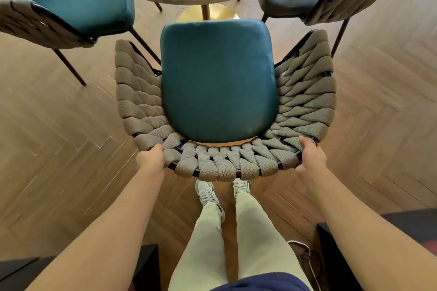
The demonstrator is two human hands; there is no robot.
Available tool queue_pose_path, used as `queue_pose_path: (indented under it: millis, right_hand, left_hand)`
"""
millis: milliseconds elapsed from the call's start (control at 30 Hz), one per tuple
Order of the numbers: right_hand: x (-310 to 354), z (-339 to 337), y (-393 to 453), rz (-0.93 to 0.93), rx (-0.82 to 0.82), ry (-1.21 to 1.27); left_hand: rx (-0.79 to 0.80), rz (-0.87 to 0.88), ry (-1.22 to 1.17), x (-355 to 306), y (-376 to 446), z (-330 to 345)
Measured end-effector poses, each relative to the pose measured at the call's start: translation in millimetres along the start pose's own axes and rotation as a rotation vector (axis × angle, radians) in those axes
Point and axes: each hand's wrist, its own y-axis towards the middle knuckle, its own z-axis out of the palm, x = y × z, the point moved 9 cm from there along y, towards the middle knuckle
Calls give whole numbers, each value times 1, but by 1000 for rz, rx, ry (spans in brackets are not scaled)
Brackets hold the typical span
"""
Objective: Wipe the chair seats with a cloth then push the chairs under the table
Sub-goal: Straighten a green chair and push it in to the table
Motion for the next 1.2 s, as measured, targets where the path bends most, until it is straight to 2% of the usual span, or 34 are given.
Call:
queue_pose_path:
  millis: [567, 1200]
  right_hand:
    - [-7, 22, -5, -67, -37, -30]
    - [-30, 17, -16, -55, 4, -47]
  left_hand:
    - [58, -31, -87, -2, 21, -1]
    - [51, -49, 8, 14, 35, -23]
